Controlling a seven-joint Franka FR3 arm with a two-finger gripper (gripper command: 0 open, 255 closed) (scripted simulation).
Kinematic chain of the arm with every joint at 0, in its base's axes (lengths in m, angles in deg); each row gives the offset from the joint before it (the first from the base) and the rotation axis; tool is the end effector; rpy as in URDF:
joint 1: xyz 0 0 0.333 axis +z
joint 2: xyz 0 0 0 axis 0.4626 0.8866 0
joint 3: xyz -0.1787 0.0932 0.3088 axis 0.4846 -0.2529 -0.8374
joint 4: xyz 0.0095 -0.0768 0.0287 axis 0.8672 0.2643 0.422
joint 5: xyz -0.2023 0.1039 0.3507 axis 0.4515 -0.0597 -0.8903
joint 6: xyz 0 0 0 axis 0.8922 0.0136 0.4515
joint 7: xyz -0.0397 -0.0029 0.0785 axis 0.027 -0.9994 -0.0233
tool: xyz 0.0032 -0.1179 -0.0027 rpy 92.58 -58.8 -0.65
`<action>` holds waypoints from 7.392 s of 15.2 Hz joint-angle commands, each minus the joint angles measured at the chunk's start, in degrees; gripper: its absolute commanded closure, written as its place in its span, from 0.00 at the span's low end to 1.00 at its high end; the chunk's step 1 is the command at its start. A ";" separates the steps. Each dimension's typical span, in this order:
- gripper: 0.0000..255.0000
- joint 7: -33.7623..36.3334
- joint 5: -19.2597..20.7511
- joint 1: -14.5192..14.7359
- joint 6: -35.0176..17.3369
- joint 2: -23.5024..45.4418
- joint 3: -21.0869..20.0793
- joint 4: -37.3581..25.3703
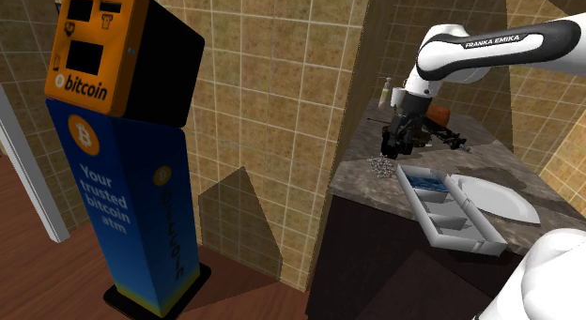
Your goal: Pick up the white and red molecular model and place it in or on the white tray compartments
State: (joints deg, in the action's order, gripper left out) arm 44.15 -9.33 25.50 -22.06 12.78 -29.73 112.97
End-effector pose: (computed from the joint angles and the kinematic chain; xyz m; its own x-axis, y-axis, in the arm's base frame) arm 0.4185 -0.2054 0.5601 0.9932 -0.1123 0.0317 -0.1114 -0.9934 -0.0290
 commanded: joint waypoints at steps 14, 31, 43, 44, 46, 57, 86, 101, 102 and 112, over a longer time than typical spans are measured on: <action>0.00 -21.56 -17.40 -6.22 -2.83 35.62 9.54 -25.54; 0.00 -24.74 -21.46 -8.77 -6.72 42.91 8.52 -27.31; 1.00 -24.58 -21.26 -8.74 -6.09 42.63 8.61 -27.71; 1.00 -24.43 -21.08 -8.71 -5.44 42.37 8.69 -28.13; 1.00 -24.13 -20.73 -8.67 -4.14 41.87 8.84 -29.01; 1.00 -22.76 -19.30 -8.75 3.39 39.95 9.46 -34.99; 1.00 -18.51 5.18 -12.12 9.35 -8.72 9.55 1.57; 1.00 -19.08 6.20 -12.64 -2.39 -7.28 11.92 11.91; 1.00 -19.14 6.24 -12.64 -3.21 -7.06 12.12 12.51; 1.00 -19.49 6.33 -12.66 -6.59 -5.98 12.92 14.86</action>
State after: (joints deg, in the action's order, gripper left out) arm 24.68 -2.99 12.85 -29.03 6.58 -16.88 127.47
